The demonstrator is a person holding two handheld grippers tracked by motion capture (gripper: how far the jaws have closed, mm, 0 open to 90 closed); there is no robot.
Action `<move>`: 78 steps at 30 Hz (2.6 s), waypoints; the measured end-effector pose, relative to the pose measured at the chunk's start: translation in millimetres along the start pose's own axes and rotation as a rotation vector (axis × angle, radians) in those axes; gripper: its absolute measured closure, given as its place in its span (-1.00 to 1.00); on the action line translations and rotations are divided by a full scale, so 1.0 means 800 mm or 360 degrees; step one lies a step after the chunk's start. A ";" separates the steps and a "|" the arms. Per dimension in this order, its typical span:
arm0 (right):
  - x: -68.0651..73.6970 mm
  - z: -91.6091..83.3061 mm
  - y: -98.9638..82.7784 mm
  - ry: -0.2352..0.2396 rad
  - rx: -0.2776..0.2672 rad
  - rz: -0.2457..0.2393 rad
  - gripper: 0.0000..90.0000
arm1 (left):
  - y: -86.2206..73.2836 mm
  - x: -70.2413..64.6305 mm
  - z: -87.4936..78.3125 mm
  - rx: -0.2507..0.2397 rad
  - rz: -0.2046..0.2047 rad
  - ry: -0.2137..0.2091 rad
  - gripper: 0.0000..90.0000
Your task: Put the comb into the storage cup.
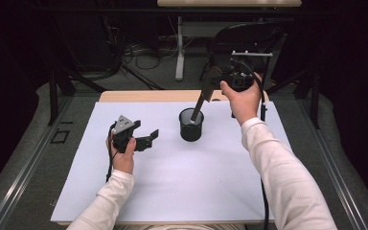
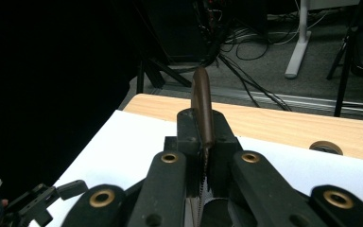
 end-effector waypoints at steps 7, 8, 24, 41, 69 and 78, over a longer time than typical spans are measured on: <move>0.000 0.010 0.003 -0.0026 -0.0003 0.0008 0.93 | 0.001 0.001 -0.001 -0.0008 -0.0011 0.0006 -0.65; -0.001 0.011 0.004 -0.0034 -0.0004 0.0013 0.93 | 0.001 0.001 -0.001 -0.0008 -0.0011 0.0006 -0.65; -0.029 0.023 0.008 -0.0113 -0.0042 0.0108 0.93 | 0.000 0.002 -0.001 -0.0011 -0.0017 0.0004 -0.65; -0.036 0.039 -0.004 -0.0131 -0.0020 0.0146 0.93 | 0.000 0.003 0.000 -0.0006 -0.0017 0.0003 -0.65; -0.037 0.073 -0.043 -0.0134 0.0067 0.0161 0.93 | 0.000 0.003 0.000 -0.0009 -0.0015 0.0004 -0.65; -0.034 0.081 -0.051 -0.0128 0.0089 0.0159 0.93 | 0.000 0.003 -0.001 -0.0010 -0.0013 0.0005 -0.65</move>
Point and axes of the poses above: each handheld gripper's, and its own axes: z roughly forward along the jaws, y roughly out of its top, x roughly to its left, the point moved 7 cm from there along z, roughly forward along the jaws, and after that the axes turned 1 degree about -z, right-handed, at the moved point
